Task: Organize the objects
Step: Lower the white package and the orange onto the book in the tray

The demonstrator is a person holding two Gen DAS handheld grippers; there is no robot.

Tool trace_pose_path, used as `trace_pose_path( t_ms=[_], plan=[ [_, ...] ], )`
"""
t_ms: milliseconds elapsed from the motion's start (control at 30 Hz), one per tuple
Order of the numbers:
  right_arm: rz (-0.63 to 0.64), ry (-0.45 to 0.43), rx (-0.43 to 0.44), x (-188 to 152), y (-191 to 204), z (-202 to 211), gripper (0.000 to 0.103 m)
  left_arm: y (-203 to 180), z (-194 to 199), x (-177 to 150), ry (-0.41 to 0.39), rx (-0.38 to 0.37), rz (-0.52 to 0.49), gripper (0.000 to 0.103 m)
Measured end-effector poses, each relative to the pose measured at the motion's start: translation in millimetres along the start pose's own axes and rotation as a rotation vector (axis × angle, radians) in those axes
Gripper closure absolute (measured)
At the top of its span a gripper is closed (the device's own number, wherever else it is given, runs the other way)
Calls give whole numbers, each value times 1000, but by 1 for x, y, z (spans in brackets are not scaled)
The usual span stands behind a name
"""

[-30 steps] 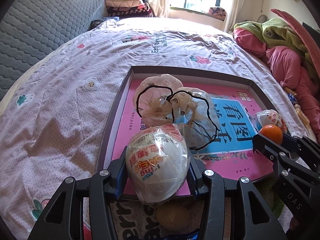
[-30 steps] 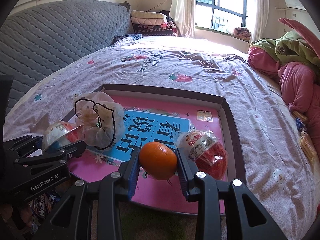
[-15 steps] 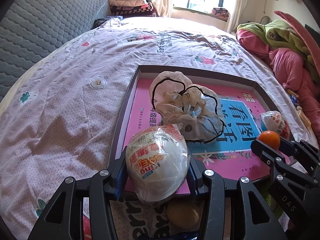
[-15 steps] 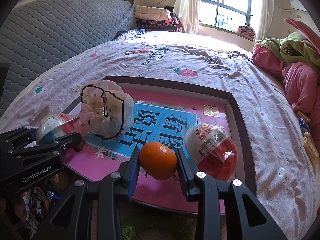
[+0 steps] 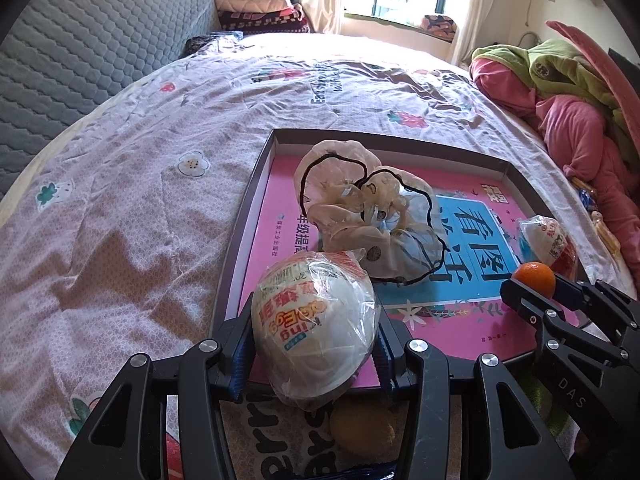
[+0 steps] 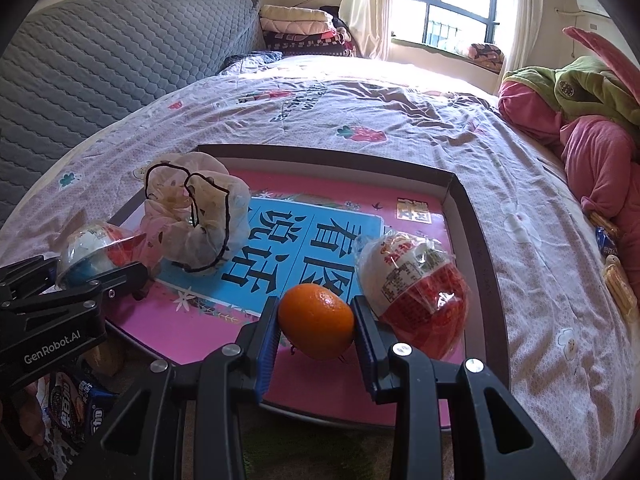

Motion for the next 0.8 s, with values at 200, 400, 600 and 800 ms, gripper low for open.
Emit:
trace_pose_path(
  t_ms=[200, 400, 600, 800],
  plan=[
    [-11, 20, -17, -5, -6, -4, 68, 2, 1, 1, -2, 1, 6, 52],
    [-12, 19, -22, -5, -7, -4, 68, 2, 0, 1, 0, 2, 6, 52],
    [-14, 18, -26, -5, -6, -5, 67, 0, -1, 1, 4, -2, 8, 52],
    [-15, 18, -32, -2, -7, -7, 68, -5, -2, 0, 1, -2, -3, 52]
  ],
)
Point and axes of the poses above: each gripper's, at about its wrist camera, not at the fingertips, and z roughly against the way its jaws point, y to its left, x to its top, the point moved 10 cm from there along -z, roughly the way its jaws point, and after that the axes turned 13 degrees about z, right-handed, at the moved point
